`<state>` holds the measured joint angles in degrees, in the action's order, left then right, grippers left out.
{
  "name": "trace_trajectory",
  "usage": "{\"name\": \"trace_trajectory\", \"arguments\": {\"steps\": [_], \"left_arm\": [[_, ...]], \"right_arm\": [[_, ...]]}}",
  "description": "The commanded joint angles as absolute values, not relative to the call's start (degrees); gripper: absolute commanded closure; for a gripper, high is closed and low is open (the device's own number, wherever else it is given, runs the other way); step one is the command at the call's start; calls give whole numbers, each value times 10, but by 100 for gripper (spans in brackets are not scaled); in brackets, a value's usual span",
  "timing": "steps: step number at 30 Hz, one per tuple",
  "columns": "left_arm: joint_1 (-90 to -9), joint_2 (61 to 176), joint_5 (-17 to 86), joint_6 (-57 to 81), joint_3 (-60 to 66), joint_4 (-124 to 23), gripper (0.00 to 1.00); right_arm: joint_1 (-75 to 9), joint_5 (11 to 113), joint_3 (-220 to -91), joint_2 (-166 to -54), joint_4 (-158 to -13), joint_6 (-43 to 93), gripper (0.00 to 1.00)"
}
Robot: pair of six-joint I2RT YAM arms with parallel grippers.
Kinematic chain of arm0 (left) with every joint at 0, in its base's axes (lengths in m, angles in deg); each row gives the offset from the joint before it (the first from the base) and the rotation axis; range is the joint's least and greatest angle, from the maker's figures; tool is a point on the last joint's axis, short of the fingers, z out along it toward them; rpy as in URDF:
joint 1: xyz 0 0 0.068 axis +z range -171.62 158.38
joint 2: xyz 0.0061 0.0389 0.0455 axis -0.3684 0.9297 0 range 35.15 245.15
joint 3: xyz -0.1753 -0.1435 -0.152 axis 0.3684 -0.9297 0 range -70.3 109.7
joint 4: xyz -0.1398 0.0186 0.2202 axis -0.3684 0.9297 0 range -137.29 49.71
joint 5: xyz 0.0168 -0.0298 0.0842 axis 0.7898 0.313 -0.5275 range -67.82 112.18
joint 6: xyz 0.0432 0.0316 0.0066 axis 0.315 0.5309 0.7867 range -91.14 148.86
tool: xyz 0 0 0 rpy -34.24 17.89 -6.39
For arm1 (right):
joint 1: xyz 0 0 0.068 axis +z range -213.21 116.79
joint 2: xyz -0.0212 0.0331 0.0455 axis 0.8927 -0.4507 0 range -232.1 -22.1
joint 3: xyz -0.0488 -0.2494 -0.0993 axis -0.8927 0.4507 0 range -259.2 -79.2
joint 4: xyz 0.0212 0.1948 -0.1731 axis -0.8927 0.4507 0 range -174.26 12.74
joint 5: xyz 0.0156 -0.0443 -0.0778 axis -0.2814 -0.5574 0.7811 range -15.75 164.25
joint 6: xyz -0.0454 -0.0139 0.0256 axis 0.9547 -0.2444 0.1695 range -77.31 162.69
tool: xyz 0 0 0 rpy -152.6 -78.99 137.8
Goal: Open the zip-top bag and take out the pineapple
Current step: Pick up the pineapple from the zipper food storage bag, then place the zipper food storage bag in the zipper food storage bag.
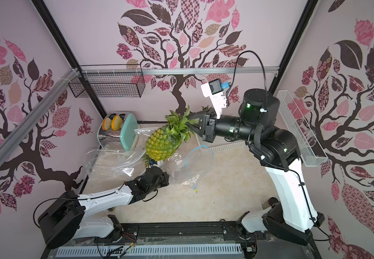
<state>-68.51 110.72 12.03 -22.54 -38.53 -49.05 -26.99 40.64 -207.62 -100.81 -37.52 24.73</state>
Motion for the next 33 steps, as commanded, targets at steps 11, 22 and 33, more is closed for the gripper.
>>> {"name": "trace_trajectory", "arguments": {"steps": [11, 22, 33], "left_arm": [[-689, 921, 258, -96, -224, -445, 100], [-596, 894, 148, 163, 78, -160, 100], [-186, 909, 233, 109, 143, -102, 100]], "right_arm": [[-273, 813, -1997, -964, -326, 388, 100], [-275, 884, -1900, -927, -365, 402, 100], [-287, 865, -1841, -930, -408, 405, 100]]}}
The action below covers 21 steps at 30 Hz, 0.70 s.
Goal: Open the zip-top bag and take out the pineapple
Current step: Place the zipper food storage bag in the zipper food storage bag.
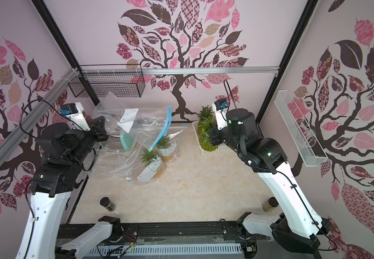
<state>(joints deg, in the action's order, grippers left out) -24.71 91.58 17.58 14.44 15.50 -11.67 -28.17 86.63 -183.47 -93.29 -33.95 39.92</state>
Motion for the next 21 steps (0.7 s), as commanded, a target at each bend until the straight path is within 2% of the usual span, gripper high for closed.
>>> {"name": "trace_trajectory", "arguments": {"steps": [1, 7, 10, 13, 18, 21], "left_arm": [[-161, 905, 244, 96, 134, -108, 100], [-46, 913, 295, 79, 112, -111, 100], [-39, 926, 259, 120, 124, -88, 100], [-20, 938, 265, 143, 121, -73, 100], [20, 938, 318, 135, 33, -103, 100], [71, 936, 351, 123, -31, -123, 100]], "right_arm": [[-288, 862, -1839, -931, -411, 405, 100], [-300, 847, -1827, -938, -419, 406, 100], [-315, 830, -1816, -939, -426, 403, 100], [-334, 809, -1800, -937, -436, 399, 100], [-346, 788, -1783, -938, -450, 398, 100], [-350, 776, -1779, -941, -453, 398, 100]]}}
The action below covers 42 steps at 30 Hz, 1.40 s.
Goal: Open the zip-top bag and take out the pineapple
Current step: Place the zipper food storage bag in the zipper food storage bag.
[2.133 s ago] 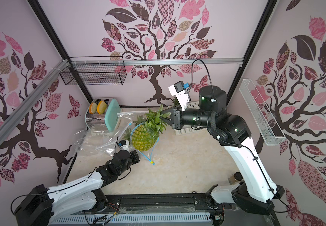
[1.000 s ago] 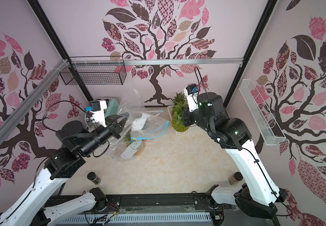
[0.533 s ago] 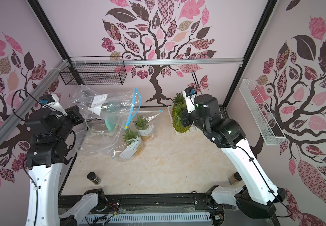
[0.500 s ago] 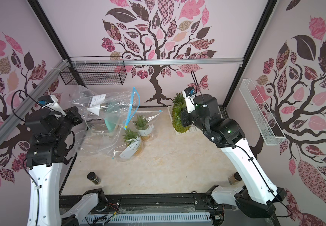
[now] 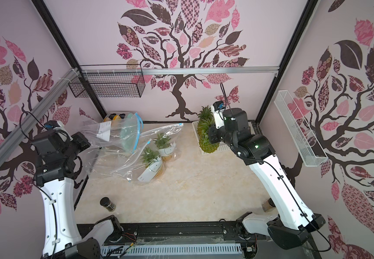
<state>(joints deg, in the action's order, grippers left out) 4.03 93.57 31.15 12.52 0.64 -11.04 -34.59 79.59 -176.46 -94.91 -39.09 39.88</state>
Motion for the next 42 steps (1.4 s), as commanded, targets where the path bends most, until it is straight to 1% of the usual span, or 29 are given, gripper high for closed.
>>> {"name": "trace_trajectory", "arguments": {"steps": [1, 4, 10, 14, 16, 18, 23, 24, 25, 26, 28, 29, 30, 31, 32, 37, 42], "left_arm": [[87, 936, 360, 120, -47, -128, 100], [105, 936, 347, 130, -66, -126, 100], [108, 963, 309, 184, -35, -88, 100], [108, 988, 225, 220, -8, -56, 100], [108, 996, 204, 234, -2, -54, 100], [108, 1003, 214, 238, -4, -62, 100], [108, 1028, 309, 228, -22, -79, 99], [108, 1031, 327, 222, -26, -83, 86], [108, 1035, 347, 215, -27, -85, 69], [108, 1038, 366, 206, -28, -86, 60], [108, 1040, 404, 187, -24, -94, 31], [108, 1039, 423, 178, -18, -100, 26], [108, 1035, 443, 169, -11, -105, 19], [108, 1033, 457, 159, -4, -109, 8], [108, 1030, 473, 151, 11, -111, 2], [108, 1011, 545, 110, 89, -102, 2], [102, 994, 680, 49, 107, -157, 2]], "right_arm": [[-351, 773, -1779, -943, -455, 398, 100], [-353, 765, -1776, -946, -458, 397, 100], [-357, 753, -1768, -947, -466, 392, 100], [-359, 750, -1769, -948, -466, 391, 100], [-361, 750, -1771, -948, -465, 392, 100], [-363, 748, -1775, -951, -463, 393, 100], [-366, 737, -1779, -958, -464, 392, 100], [-367, 735, -1779, -960, -464, 392, 100], [-367, 733, -1779, -962, -464, 391, 100], [-367, 733, -1779, -963, -465, 390, 100], [-368, 734, -1774, -964, -469, 388, 100], [-369, 736, -1772, -965, -472, 387, 100], [-369, 740, -1769, -965, -473, 386, 100], [-369, 743, -1767, -966, -476, 386, 100], [-371, 746, -1765, -966, -478, 386, 100], [-385, 748, -1782, -983, -478, 386, 100], [-412, 746, -1814, -1007, -470, 386, 100]]}}
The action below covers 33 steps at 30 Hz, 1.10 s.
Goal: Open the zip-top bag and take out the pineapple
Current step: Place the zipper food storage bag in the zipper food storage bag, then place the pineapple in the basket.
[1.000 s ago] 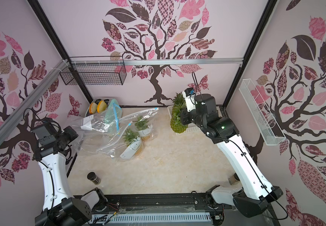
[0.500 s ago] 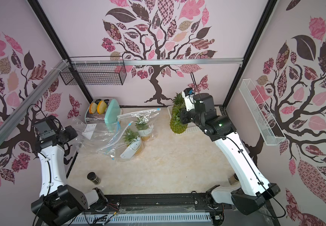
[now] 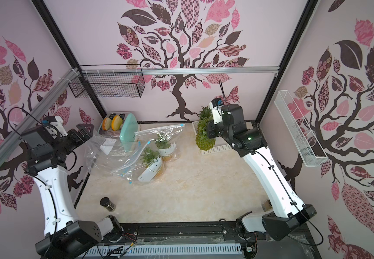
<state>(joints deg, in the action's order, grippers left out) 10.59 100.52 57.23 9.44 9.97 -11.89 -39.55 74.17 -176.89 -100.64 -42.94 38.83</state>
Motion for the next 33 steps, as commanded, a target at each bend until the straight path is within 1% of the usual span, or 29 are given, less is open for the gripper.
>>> {"name": "trace_trajectory", "arguments": {"steps": [1, 5, 8, 11, 15, 20, 33], "left_arm": [[100, 989, 698, 46, 103, -166, 2], [59, 948, 758, 34, 51, -235, 2], [12, 908, 776, 24, -2, -295, 2], [-12, 894, 805, 14, -37, -324, 2], [-41, 897, 795, 34, -57, -316, 2], [-73, 893, 784, 20, -87, -359, 2], [-85, 892, 774, 25, -116, -376, 2]], "right_arm": [[-418, 744, -1816, -1011, -471, 386, 100], [-457, 735, -1834, -1034, -470, 386, 100], [-489, 723, -1849, -1053, -470, 381, 100], [-514, 722, -1879, -1079, -462, 385, 100], [-527, 730, -1913, -1116, -456, 395, 100], [-536, 728, -1922, -1154, -482, 392, 100], [-539, 697, -1937, -1252, -527, 386, 100]]}}
